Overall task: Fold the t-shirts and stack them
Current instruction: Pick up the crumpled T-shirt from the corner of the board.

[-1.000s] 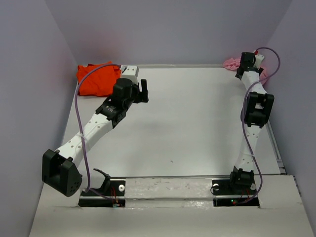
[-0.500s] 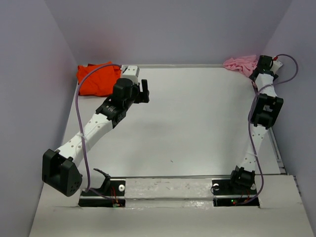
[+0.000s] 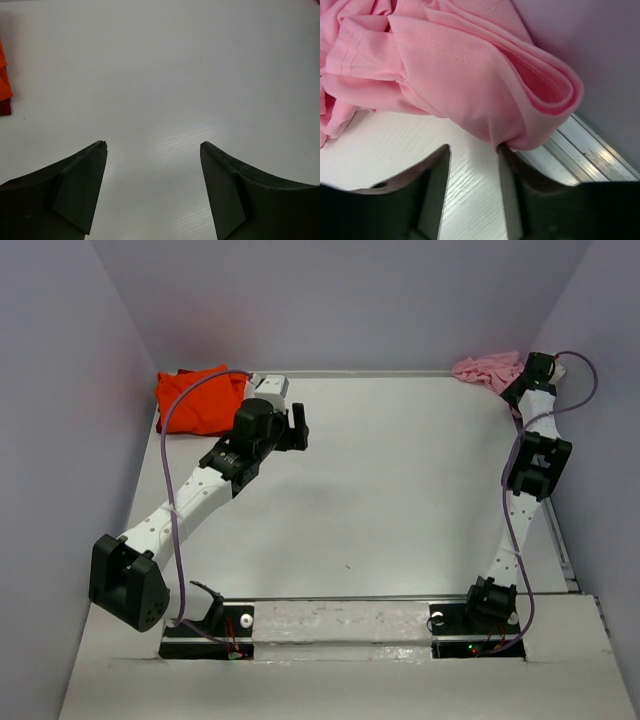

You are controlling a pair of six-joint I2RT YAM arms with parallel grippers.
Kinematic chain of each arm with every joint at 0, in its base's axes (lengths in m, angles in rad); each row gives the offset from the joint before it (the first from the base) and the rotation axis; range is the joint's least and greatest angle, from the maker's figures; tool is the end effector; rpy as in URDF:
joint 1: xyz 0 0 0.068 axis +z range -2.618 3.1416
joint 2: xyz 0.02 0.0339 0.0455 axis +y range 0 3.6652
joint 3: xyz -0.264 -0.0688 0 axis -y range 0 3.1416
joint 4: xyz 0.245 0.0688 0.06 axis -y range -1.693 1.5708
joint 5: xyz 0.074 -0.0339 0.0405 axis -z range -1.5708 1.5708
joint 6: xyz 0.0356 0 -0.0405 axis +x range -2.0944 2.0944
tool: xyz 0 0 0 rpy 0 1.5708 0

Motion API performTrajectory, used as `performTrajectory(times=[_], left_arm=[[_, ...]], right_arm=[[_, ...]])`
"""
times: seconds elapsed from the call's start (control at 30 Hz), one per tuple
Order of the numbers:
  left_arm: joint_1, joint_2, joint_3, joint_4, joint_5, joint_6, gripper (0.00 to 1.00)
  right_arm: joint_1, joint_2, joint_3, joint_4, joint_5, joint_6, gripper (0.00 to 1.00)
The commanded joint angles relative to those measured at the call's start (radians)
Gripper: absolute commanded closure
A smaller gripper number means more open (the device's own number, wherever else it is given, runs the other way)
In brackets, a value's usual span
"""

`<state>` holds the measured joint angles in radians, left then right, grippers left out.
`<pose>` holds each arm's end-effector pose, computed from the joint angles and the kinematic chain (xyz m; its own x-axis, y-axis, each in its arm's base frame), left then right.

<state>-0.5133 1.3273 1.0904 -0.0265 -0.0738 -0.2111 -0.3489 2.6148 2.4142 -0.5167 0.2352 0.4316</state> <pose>0.2751 -0.1521 0.3420 -0.3114 -0.0643 -0.9481 0.3707 0.9104 -0.1835 0.5442 -0.2068 0.1848 -0.3530 0.5613 -0.7486 0.7103 0.6815 0.1761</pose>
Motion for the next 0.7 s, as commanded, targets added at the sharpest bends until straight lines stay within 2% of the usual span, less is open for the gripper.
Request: performTrajectory(times=[0.0,0.07,0.1,0.3,0.67], left_arm=[[-0.008,-0.008,0.005,0.046,0.022,-0.004,0.15],[-0.01,-0.008,0.005,0.048,0.022,-0.001,0.15],[-0.01,-0.007,0.006,0.046,0.019,0.001,0.15],[-0.01,-0.005,0.006,0.046,0.008,-0.001,0.16],[-0.008,-0.027,0.006,0.045,-0.006,-0.007,0.16]], right_arm=[[-0.061,0.053,0.048,0.009,-0.097,0.056,0.58],[-0.061,0.063,0.054,0.007,-0.112,0.058,0.95],[-0.061,0.071,0.059,0.009,-0.128,0.058,1.0],[-0.061,0.056,0.033,0.015,-0.226,0.082,1.0],[0.059,-0.165,-0.168,0.101,-0.214,0.013,1.0]])
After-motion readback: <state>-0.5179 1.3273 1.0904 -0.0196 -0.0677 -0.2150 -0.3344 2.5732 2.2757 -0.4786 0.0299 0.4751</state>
